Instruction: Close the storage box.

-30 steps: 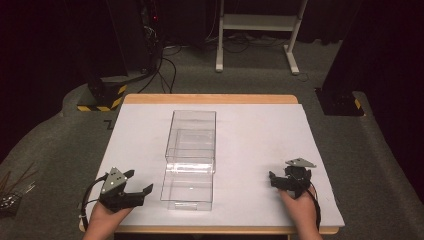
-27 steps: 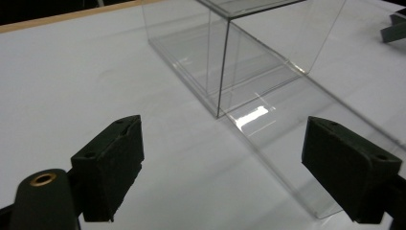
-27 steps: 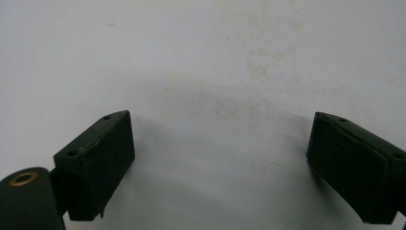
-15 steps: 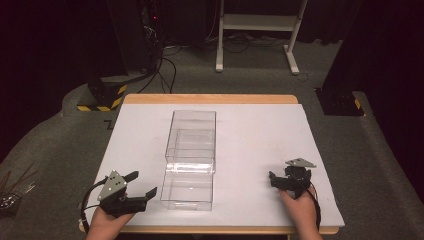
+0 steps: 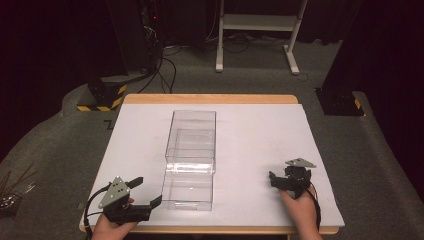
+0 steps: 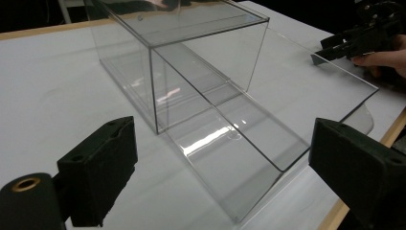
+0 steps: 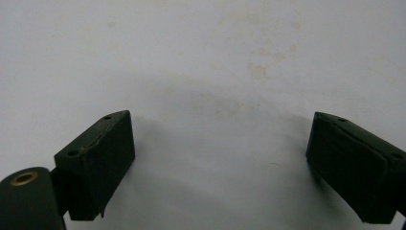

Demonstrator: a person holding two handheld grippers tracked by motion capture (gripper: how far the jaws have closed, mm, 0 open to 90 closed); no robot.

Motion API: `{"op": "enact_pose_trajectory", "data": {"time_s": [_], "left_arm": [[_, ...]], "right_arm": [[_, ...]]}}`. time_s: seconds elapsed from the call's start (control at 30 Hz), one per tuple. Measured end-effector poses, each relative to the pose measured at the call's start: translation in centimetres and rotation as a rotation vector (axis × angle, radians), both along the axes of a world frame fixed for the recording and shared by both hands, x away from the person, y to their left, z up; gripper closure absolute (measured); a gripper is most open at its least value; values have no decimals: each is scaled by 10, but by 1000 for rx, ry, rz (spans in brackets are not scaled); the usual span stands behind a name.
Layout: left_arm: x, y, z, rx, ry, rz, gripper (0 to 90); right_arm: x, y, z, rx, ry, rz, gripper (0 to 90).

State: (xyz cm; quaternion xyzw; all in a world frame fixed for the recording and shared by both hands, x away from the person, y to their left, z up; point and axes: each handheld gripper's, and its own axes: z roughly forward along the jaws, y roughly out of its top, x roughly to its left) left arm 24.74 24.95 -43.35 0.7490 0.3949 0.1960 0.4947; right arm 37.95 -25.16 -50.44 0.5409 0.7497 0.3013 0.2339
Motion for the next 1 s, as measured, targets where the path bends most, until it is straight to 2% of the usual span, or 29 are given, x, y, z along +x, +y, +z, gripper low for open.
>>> {"op": "enact_pose_trajectory", "data": {"time_s": [0.13,0.23,0.43,0.6,0.67,1.0], "left_arm": [[0,-3,-3,-1,14,-16,100],[2,-3,-8,16,33,-41,79],[3,-6,-14,20,48,-57,76],[5,-11,-21,38,65,-74,85],[5,-13,-23,47,64,-77,91],[6,-9,-27,28,46,-80,157]], "right_arm": [[0,0,0,-1,0,0,93],[0,0,0,0,1,-2,93],[0,0,0,-1,-1,0,93],[0,0,0,0,0,1,94],[0,0,0,-1,-1,1,94],[-1,1,0,-2,0,-4,96]]}}
